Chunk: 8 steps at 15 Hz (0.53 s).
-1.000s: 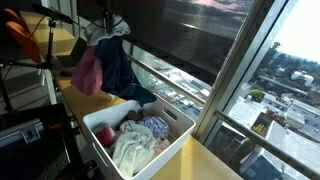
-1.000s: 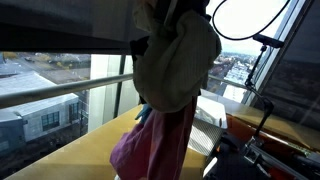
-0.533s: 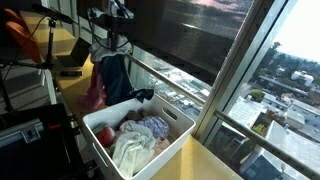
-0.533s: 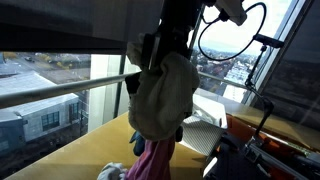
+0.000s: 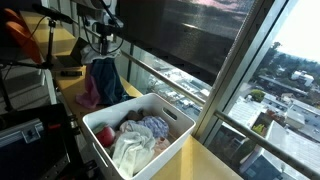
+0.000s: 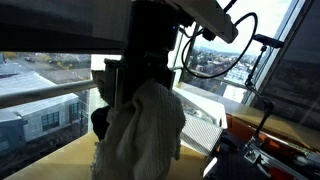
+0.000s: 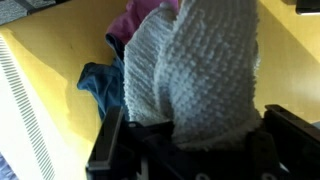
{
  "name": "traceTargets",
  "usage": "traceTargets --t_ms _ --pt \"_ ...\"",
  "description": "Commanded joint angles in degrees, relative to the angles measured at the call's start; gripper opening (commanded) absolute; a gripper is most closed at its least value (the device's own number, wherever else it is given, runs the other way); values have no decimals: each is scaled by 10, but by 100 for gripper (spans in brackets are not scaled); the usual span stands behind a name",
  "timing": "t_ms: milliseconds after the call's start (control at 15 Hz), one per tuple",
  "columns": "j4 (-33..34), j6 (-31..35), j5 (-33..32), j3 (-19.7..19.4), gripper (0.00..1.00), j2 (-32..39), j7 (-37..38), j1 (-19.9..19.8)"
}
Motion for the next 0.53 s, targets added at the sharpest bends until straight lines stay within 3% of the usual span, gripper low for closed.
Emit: traceTargets --t_ms 0,467 --pt "54 -23 -3 -10 1 45 20 31" --pt "67 -23 1 -60 1 56 -2 -2"
